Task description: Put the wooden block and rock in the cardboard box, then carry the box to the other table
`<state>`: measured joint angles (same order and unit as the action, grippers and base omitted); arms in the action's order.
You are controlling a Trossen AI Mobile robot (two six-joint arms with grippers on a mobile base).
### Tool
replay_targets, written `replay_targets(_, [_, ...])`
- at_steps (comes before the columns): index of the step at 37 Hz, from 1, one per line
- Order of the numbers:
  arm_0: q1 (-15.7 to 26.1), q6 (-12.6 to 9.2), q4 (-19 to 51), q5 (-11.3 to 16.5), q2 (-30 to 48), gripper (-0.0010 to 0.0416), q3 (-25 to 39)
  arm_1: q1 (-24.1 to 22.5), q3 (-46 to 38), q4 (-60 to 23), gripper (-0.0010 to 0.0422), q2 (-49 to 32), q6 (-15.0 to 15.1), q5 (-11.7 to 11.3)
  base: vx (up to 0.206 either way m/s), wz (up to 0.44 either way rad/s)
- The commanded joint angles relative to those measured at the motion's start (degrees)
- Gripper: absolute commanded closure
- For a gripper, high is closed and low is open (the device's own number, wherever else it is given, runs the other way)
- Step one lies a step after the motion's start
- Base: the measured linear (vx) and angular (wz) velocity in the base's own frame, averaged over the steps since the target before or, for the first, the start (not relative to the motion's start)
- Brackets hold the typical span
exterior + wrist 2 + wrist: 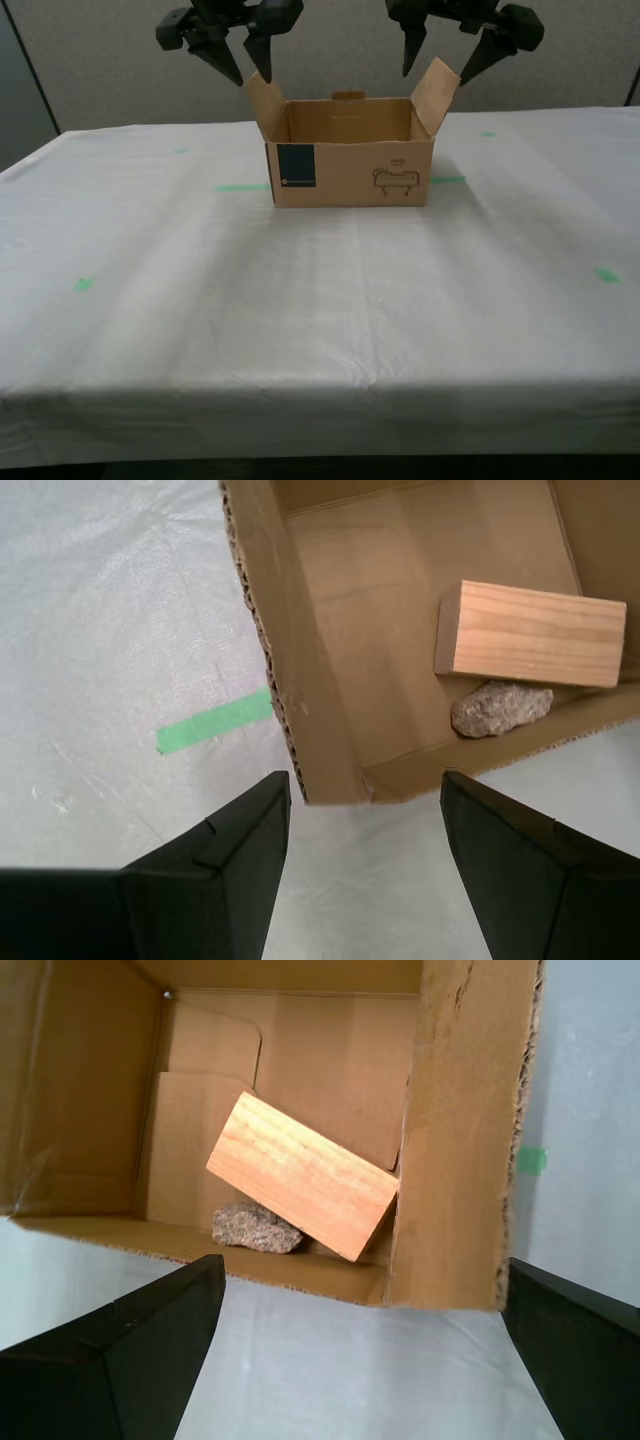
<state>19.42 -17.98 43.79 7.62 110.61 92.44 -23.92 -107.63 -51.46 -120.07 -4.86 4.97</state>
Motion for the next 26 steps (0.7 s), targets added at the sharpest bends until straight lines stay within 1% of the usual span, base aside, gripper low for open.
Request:
replay_targets(1, [0.02, 1.90, 0.70, -0.26, -2.03, 0.0038, -0.17, -0.02, -0.04, -0.37, 0.0216, 1.68, 0.85, -0.09, 0.000, 0.000])
replay_targets(8, [0.02, 2.12, 1.31, -0.28, -6.84, 0.0042, -0.92, -0.02, -0.04, -0.37, 0.0215, 6.29, 0.90, -0.09, 0.000, 0.000])
replay_targets(14, [0.02, 2.12, 1.53, -0.48, -11.08, 0.0019, -2.71, -0.07, -0.02, -0.79, 0.0215, 10.54, 0.98, -0.09, 0.000, 0.000])
replay_targets(19, [0.02, 2.08, 1.79, -0.48, -14.16, 0.0004, -4.83, -0.09, -0.02, -1.70, 0.0215, 13.77, 1.03, -0.11, 0.000, 0.000])
replay_targets(26, [0.02, 1.95, 1.88, -0.48, -19.50, 0.0006, -8.92, -0.11, 2.01, -3.02, 0.0215, 18.78, 1.18, -0.11, 0.000, 0.000])
